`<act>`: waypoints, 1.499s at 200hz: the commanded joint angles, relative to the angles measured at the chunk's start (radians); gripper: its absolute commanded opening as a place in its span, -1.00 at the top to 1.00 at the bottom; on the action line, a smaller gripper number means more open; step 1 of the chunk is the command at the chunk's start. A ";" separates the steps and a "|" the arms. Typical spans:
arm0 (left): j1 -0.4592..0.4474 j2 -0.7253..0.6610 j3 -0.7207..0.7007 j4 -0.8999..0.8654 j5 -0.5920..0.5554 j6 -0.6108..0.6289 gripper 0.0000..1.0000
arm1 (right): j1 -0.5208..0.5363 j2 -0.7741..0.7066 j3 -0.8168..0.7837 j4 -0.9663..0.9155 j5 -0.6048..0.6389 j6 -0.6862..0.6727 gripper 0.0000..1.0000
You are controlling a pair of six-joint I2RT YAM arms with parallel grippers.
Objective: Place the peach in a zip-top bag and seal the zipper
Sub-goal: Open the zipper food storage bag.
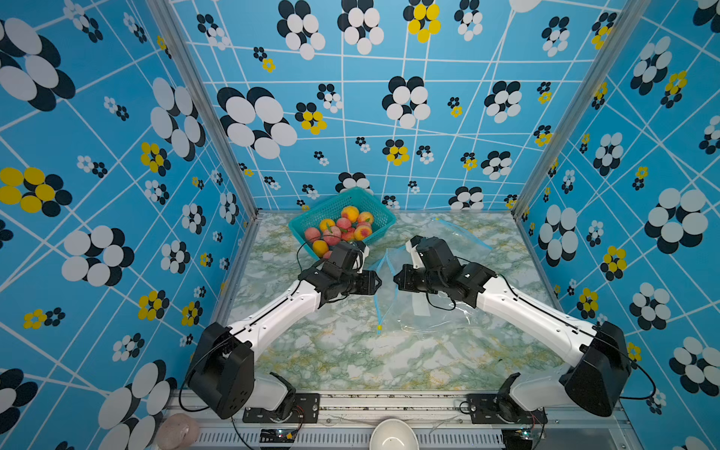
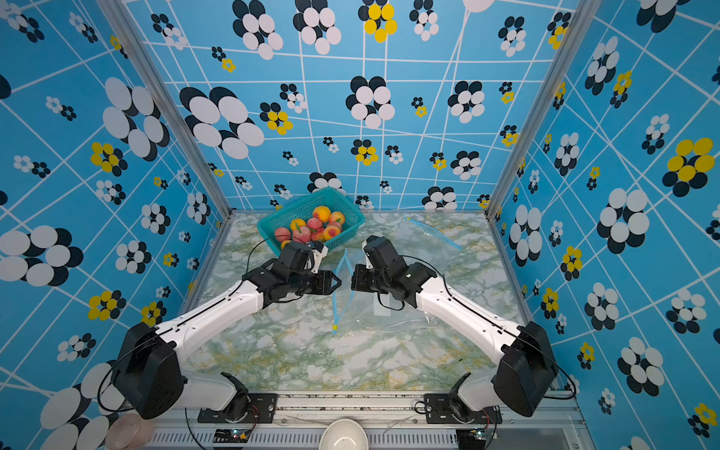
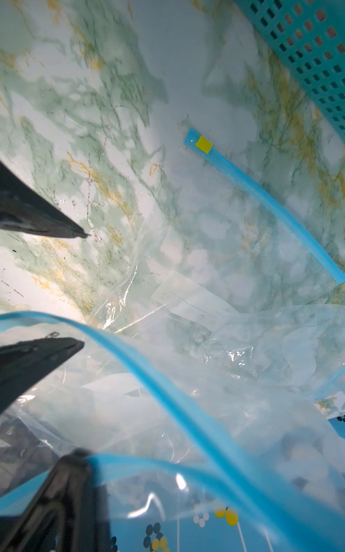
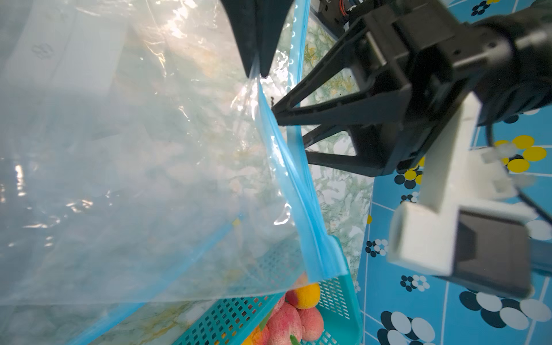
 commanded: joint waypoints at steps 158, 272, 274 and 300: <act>-0.017 -0.198 0.364 -0.392 -0.237 0.052 1.00 | 0.051 0.033 0.259 0.099 -0.245 -0.103 -0.33; -0.007 -0.196 0.573 -0.654 -0.286 0.095 1.00 | 0.113 0.075 0.251 0.220 -0.284 -0.104 -0.38; -0.006 -0.195 0.569 -0.648 -0.282 0.091 1.00 | 0.113 0.073 0.247 0.222 -0.281 -0.104 -0.38; -0.010 -0.176 0.533 -0.585 -0.219 0.058 1.00 | 0.116 0.043 0.197 0.236 -0.252 -0.094 -0.38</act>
